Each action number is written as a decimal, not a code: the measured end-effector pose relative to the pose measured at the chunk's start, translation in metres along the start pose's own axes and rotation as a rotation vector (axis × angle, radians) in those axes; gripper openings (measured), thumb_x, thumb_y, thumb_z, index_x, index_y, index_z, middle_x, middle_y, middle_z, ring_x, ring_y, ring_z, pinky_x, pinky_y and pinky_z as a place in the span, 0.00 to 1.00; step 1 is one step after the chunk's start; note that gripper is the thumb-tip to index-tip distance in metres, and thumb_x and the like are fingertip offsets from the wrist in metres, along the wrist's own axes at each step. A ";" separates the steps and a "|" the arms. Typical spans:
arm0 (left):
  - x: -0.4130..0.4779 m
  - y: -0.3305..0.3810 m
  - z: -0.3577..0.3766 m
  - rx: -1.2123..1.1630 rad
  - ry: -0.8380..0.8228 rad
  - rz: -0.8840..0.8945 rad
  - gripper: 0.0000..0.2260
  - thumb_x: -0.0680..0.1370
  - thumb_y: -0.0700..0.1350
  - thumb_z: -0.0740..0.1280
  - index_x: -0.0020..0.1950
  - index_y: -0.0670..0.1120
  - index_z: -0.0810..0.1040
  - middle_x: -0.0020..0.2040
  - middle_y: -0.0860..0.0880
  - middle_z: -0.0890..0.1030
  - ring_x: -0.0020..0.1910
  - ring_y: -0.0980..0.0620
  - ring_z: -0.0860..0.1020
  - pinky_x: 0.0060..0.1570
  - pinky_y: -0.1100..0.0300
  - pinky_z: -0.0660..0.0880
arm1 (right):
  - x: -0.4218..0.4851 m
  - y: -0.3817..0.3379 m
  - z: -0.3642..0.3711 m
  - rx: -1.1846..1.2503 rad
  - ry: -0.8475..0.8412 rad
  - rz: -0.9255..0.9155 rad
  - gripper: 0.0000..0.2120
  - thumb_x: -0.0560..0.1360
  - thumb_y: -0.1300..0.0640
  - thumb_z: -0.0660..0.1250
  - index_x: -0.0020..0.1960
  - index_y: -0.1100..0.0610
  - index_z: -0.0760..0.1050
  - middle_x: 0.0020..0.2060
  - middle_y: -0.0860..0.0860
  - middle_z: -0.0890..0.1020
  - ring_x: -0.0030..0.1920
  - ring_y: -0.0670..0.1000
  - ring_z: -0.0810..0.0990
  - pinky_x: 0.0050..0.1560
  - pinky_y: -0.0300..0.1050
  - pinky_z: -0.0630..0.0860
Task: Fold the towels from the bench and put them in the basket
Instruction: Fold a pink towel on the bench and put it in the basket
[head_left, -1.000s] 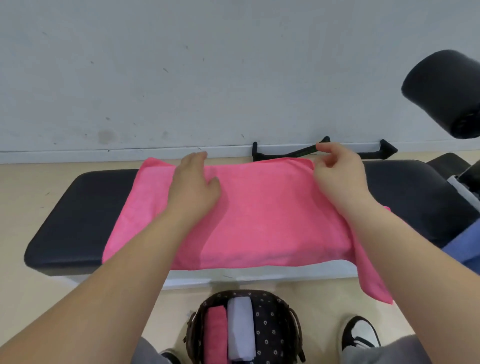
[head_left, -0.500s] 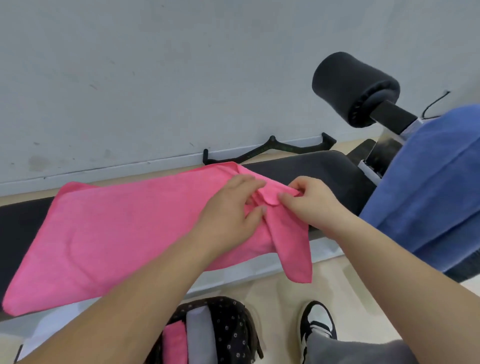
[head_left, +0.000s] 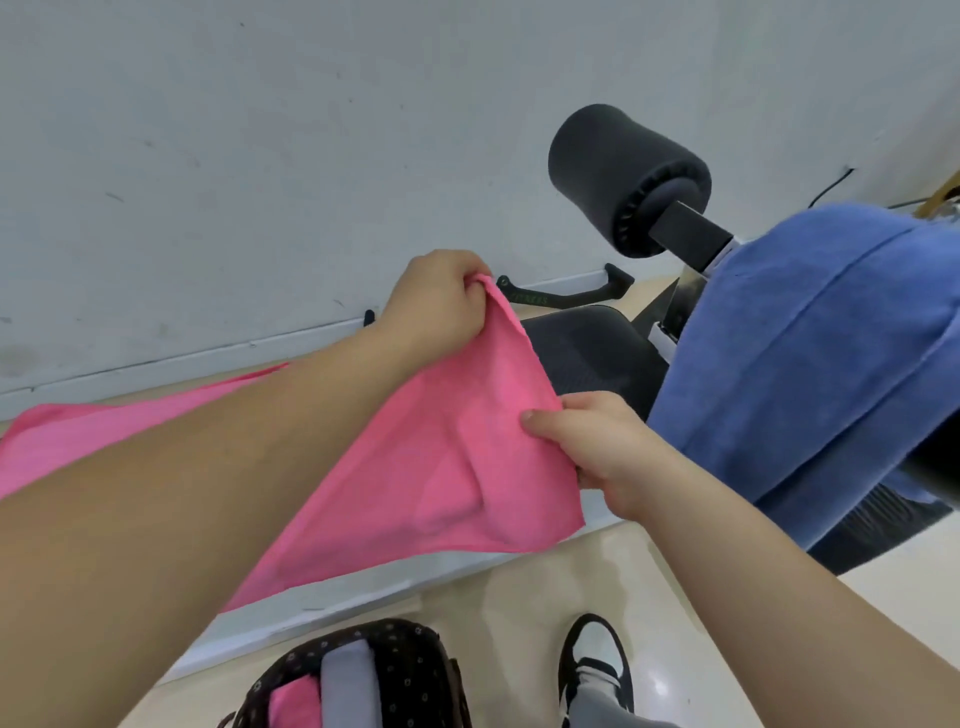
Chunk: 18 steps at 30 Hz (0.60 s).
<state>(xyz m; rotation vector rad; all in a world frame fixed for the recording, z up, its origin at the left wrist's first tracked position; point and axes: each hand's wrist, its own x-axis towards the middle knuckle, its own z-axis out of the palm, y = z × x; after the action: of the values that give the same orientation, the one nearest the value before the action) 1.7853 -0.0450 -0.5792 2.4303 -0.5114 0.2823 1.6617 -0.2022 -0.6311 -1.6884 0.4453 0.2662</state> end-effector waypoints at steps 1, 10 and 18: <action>0.010 0.005 0.004 0.016 -0.009 -0.009 0.14 0.79 0.37 0.60 0.54 0.45 0.86 0.52 0.47 0.86 0.54 0.47 0.82 0.52 0.58 0.76 | 0.002 0.000 -0.003 -0.009 0.077 -0.041 0.12 0.79 0.56 0.70 0.53 0.65 0.82 0.45 0.56 0.86 0.42 0.54 0.82 0.44 0.48 0.78; 0.015 -0.002 0.057 0.095 -0.190 -0.130 0.19 0.78 0.39 0.67 0.69 0.45 0.76 0.65 0.43 0.76 0.61 0.43 0.78 0.59 0.53 0.75 | 0.012 0.013 -0.023 -0.221 0.339 -0.151 0.06 0.78 0.54 0.70 0.47 0.56 0.82 0.41 0.48 0.83 0.44 0.50 0.81 0.46 0.47 0.80; 0.020 0.028 0.082 0.258 -0.439 -0.204 0.18 0.79 0.63 0.65 0.39 0.49 0.73 0.40 0.49 0.77 0.43 0.47 0.74 0.43 0.55 0.69 | 0.010 0.017 -0.019 -0.290 0.136 -0.041 0.15 0.71 0.51 0.74 0.37 0.57 0.71 0.33 0.56 0.71 0.35 0.54 0.71 0.37 0.49 0.71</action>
<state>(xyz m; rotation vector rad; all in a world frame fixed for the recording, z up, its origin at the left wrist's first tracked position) 1.7976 -0.1223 -0.6210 2.7825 -0.4261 -0.2980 1.6614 -0.2248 -0.6475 -2.0053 0.4896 0.1928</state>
